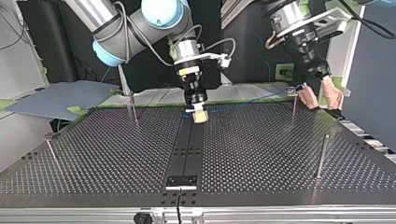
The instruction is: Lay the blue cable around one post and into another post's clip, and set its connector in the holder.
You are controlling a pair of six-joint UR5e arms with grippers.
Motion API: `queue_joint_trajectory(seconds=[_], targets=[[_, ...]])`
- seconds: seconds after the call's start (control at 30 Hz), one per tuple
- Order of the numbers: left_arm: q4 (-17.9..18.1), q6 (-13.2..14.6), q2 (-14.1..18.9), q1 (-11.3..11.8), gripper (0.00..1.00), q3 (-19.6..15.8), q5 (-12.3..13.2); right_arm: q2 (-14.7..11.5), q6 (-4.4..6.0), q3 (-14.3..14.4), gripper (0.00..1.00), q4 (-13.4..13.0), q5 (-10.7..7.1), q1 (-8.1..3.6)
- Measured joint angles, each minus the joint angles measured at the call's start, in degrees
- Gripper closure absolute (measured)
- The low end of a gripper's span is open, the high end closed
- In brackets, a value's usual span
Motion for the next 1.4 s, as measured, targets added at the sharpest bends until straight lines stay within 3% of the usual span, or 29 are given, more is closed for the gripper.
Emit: queue_joint_trajectory(seconds=[0.27, 0.73, 1.03, 1.4], targets=[[-3.3, -2.9, 2.3, 3.9, 0.0, 2.4, 3.8, 0.4, -0.05, -1.9, 1.0, -0.3, -0.47, 1.28], [-3.0, -6.1, -3.2, 11.6, 0.0, 5.3, 11.5, 0.7, -0.33, -4.6, 1.0, 0.0, -1.75, 2.65], [-2.3, -7.1, -6.1, 16.9, 0.0, 6.0, 16.8, 1.7, -0.44, -5.3, 1.0, 0.1, -1.92, 2.73], [0.9, -11.6, -8.4, 22.8, 0.0, 8.4, 22.4, 3.7, -0.95, -8.0, 1.0, 1.0, -2.09, 2.74]])
